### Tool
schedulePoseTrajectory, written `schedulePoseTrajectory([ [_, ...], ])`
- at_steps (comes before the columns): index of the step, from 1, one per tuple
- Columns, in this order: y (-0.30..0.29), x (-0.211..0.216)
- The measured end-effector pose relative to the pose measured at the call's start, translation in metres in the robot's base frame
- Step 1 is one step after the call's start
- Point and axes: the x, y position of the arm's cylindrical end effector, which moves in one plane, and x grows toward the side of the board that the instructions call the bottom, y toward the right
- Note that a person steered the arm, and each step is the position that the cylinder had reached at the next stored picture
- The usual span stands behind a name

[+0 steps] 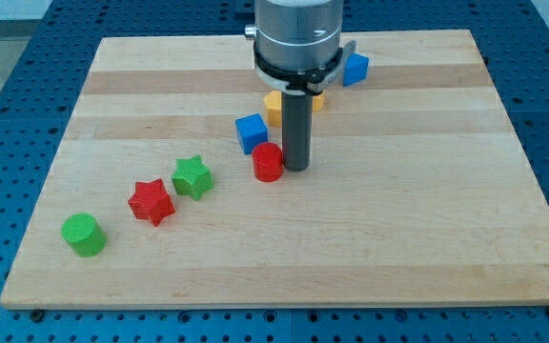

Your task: Slide the red circle into the top right of green star

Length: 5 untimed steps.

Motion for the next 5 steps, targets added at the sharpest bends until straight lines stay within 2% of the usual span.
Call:
schedulePoseTrajectory([
  [3,0.005,0.000],
  [5,0.001,0.022],
])
